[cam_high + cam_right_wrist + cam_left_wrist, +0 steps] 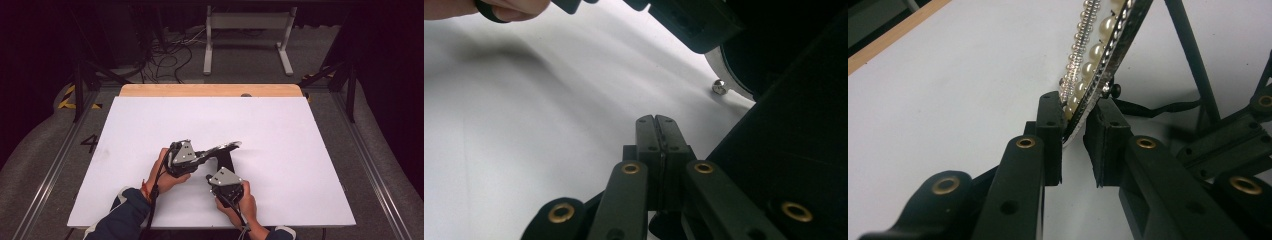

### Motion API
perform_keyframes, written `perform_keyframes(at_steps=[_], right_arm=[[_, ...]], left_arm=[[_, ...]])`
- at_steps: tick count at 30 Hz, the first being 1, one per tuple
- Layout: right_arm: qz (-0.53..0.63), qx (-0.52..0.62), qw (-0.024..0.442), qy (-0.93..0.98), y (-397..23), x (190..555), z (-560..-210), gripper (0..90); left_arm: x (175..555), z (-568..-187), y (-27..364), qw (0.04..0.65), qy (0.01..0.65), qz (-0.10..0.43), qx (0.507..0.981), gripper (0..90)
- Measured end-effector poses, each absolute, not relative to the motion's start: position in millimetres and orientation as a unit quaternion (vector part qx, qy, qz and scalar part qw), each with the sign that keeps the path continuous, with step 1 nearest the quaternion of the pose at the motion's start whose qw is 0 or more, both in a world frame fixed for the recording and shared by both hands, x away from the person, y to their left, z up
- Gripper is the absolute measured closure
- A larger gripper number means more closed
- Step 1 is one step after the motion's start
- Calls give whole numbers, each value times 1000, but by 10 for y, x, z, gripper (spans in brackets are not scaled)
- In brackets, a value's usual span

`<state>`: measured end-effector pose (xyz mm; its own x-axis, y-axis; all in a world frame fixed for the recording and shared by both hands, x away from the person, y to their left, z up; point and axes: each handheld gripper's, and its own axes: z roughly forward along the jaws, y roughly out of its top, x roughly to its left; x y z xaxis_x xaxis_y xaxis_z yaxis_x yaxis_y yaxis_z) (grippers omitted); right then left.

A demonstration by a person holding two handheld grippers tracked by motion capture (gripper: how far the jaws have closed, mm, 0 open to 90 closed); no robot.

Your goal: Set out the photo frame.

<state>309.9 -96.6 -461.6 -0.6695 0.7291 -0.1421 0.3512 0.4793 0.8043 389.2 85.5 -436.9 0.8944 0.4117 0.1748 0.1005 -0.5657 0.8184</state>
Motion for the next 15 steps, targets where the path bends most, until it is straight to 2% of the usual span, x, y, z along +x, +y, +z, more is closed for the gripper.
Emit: perform_keyframes(at_steps=[6,13,15], right_arm=[[389,330,234,828,-1009,3098,-4616,900],[392,338,221,827,-1070,3126,-4602,900],[393,342,219,825,-1078,3129,-4600,900]], left_arm=[[3869,-4371,832,447,151,176,864,775],[3917,-4441,736,467,172,174,850,674],[3917,-4443,740,470,166,168,851,698]])
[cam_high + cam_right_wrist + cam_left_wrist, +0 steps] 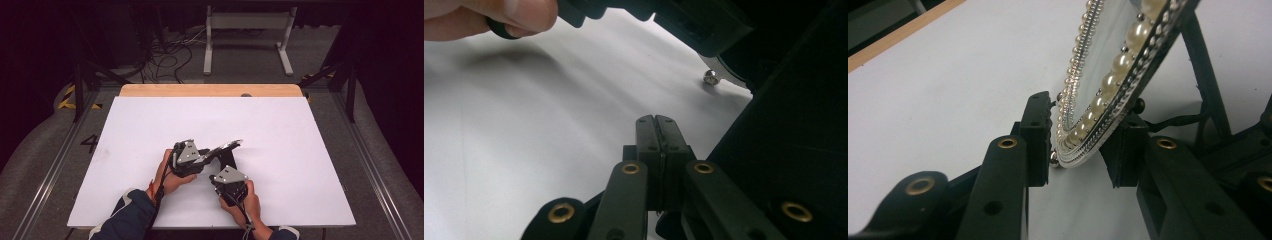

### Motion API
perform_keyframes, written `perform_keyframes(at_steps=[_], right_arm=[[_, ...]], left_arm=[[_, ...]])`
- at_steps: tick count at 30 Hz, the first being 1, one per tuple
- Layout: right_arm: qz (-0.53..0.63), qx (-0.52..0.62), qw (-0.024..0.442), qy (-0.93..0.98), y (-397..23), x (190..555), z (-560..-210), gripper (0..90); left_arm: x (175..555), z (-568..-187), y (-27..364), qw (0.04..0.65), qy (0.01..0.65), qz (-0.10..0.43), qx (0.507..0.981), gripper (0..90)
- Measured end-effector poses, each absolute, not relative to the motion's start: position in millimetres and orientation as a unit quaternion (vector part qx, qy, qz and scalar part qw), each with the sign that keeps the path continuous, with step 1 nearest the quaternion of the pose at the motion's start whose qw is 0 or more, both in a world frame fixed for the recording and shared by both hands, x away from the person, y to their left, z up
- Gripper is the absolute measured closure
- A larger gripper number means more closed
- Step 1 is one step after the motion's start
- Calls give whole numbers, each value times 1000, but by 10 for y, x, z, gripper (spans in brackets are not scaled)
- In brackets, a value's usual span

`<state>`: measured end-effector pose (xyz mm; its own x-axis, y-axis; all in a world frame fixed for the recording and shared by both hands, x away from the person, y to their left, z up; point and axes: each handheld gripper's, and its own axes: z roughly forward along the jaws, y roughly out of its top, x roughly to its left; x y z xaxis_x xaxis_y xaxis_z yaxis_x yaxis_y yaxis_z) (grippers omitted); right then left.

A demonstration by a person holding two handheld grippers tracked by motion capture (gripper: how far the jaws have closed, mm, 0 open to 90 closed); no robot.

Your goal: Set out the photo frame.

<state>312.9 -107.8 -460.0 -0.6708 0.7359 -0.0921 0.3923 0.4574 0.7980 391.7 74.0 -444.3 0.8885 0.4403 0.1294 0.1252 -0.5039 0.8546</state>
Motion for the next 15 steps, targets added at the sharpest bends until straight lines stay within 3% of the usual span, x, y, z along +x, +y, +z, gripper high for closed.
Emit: perform_keyframes(at_steps=[3,15], right_arm=[[395,345,215,824,-1107,3137,-4597,900],[398,369,202,815,-1266,3197,-4585,900]], left_arm=[[3899,-4439,722,465,155,175,854,752],[3824,-4415,740,457,135,182,860,755]])
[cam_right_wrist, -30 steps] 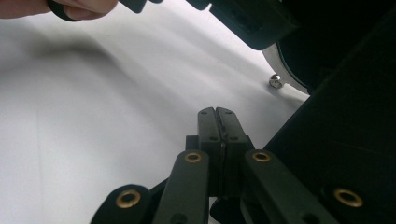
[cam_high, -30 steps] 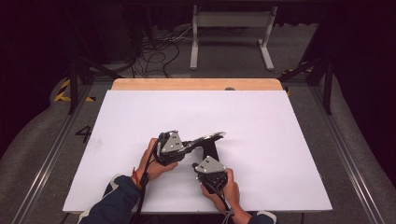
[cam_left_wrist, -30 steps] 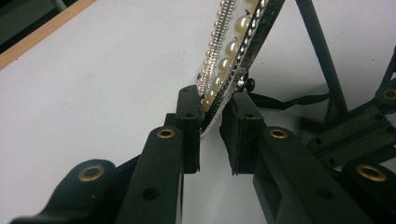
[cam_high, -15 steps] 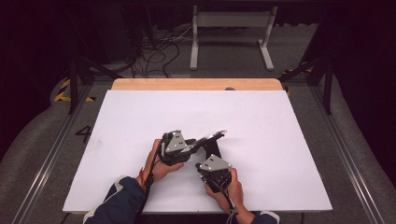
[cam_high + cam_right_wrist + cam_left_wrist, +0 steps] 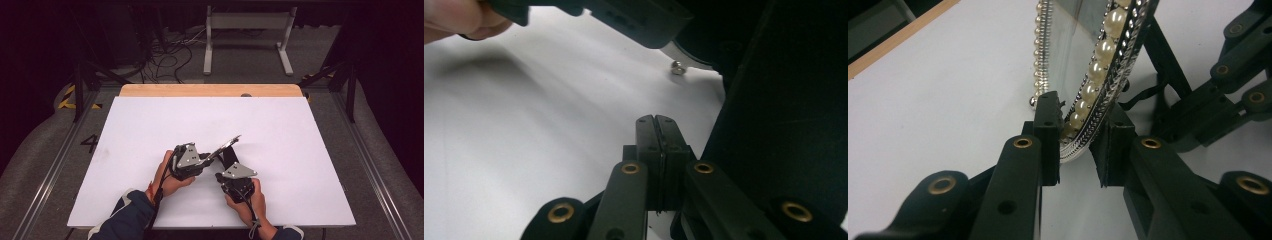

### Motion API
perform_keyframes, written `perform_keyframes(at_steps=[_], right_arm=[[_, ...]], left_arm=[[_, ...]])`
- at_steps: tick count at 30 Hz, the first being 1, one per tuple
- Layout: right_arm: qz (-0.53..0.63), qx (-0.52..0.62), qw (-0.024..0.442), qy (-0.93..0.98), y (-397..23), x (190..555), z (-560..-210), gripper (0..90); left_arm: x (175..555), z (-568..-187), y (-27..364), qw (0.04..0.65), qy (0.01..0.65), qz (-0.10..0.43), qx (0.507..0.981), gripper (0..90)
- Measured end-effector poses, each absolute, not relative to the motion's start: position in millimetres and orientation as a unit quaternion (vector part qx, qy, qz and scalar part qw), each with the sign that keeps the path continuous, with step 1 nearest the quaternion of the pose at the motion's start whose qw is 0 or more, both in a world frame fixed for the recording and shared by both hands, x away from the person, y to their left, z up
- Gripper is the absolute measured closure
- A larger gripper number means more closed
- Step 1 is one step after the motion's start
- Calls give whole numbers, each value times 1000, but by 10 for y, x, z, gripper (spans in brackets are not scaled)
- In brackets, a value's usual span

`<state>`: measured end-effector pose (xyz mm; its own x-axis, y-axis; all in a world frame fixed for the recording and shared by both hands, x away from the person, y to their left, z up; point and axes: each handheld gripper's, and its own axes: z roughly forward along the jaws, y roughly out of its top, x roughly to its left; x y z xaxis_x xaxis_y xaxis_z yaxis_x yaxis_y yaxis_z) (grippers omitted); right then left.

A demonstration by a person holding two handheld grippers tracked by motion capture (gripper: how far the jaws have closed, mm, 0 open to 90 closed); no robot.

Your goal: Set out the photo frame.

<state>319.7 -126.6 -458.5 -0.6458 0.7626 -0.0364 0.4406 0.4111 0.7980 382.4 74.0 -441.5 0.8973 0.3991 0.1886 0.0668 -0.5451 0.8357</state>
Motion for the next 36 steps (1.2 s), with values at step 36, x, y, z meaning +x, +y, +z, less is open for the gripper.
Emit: perform_keyframes(at_steps=[36], right_arm=[[396,342,173,834,-1438,3277,-4599,889]], left_arm=[[3832,-4514,680,482,156,162,847,655]])
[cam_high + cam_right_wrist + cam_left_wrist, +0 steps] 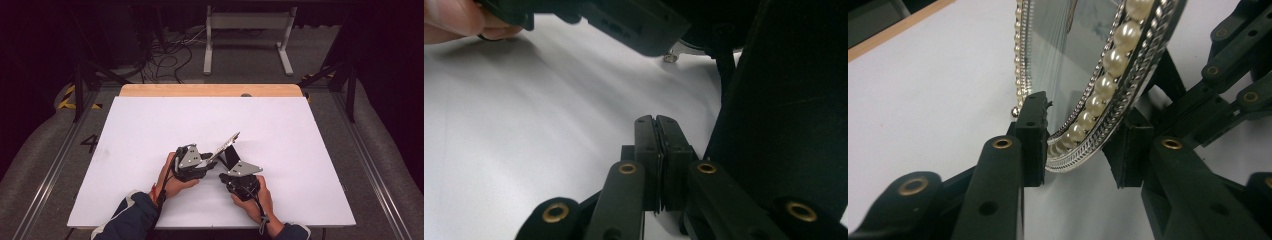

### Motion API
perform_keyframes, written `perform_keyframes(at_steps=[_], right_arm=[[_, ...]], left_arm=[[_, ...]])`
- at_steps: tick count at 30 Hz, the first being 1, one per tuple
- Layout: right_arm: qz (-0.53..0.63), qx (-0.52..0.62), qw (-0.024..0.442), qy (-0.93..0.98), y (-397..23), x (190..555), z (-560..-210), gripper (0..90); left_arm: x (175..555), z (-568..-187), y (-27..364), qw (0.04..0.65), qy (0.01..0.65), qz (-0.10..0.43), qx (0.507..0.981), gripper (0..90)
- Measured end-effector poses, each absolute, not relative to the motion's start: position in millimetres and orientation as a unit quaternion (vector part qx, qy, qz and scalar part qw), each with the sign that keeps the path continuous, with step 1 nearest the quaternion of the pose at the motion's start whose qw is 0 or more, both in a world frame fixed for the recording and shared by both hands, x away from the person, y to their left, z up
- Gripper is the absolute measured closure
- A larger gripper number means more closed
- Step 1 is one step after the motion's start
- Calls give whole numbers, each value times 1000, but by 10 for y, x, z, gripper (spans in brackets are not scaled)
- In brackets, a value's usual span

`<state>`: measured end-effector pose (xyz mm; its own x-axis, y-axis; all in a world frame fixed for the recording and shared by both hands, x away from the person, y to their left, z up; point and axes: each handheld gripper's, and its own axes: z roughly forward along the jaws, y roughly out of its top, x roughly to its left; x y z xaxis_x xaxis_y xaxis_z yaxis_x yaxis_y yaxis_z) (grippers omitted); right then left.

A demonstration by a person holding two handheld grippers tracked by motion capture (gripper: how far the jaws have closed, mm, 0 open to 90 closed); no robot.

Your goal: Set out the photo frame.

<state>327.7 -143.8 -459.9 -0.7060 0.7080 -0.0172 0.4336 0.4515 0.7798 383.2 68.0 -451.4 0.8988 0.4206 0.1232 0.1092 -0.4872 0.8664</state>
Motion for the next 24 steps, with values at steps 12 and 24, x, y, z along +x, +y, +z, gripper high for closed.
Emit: perform_keyframes(at_steps=[12,24], right_arm=[[390,343,173,837,-1461,3269,-4594,900],[387,351,171,835,-1589,3326,-4585,900]], left_arm=[[3803,-4443,711,493,138,158,844,724],[3665,-4397,596,461,134,200,854,743]])
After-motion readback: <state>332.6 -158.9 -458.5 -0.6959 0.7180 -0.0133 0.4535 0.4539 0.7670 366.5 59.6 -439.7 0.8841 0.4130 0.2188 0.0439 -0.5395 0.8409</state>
